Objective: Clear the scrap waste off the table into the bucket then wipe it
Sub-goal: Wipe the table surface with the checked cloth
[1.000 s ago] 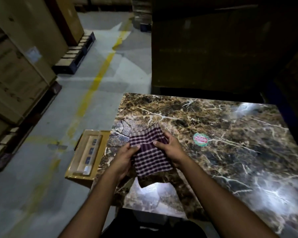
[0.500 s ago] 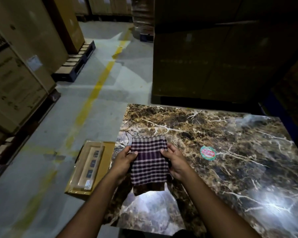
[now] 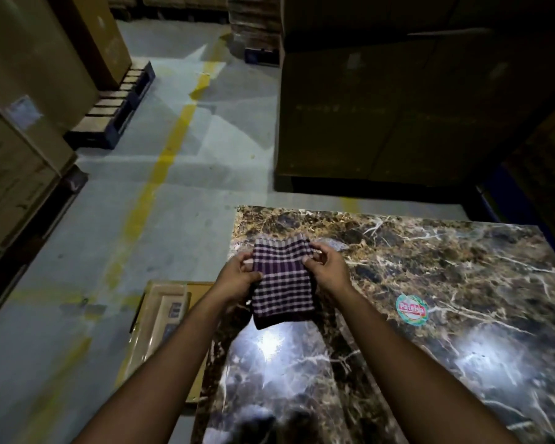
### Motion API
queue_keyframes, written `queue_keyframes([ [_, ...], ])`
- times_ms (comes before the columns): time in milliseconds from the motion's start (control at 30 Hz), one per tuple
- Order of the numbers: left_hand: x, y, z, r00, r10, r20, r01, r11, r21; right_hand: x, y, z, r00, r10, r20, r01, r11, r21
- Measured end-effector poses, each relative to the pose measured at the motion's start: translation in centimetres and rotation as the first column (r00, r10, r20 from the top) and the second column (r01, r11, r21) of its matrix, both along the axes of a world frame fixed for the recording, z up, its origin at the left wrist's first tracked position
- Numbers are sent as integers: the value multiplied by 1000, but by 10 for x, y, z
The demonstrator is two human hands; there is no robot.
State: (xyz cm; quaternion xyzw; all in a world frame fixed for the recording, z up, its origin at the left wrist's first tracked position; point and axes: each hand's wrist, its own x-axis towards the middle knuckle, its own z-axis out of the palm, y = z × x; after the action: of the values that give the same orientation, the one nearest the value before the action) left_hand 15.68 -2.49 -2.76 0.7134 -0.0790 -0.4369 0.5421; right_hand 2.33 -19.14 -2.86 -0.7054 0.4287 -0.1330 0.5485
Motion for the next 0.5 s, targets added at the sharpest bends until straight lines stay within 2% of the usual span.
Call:
queue_keyframes([
  [100,25,-23,-10,999,47,4,-47,999,2,25,-22,-7,1000,3,-12,-3,999,-46],
  [167,33,-34,-16,996,81,38,-83,995,59,37,-34,-11,999,7,-48,-12,995,-101],
  [233,40,-38,-27,979,18,202,-62,975,214,42,-37,-19,990,-15,-141,-14,980,-199],
  [300,45,-33,-42,898,-168,407,-18,909,416,43,-35,-33,960,-37,-278,-52,951,-306],
  [367,44,-23,-55,797,-302,523,2,867,498,42,-29,-44,934,-5,-358,-144,910,-389],
  [500,34,-8,-69,530,-537,656,65,797,600,55,-20,-55,889,264,-373,-434,744,-508],
])
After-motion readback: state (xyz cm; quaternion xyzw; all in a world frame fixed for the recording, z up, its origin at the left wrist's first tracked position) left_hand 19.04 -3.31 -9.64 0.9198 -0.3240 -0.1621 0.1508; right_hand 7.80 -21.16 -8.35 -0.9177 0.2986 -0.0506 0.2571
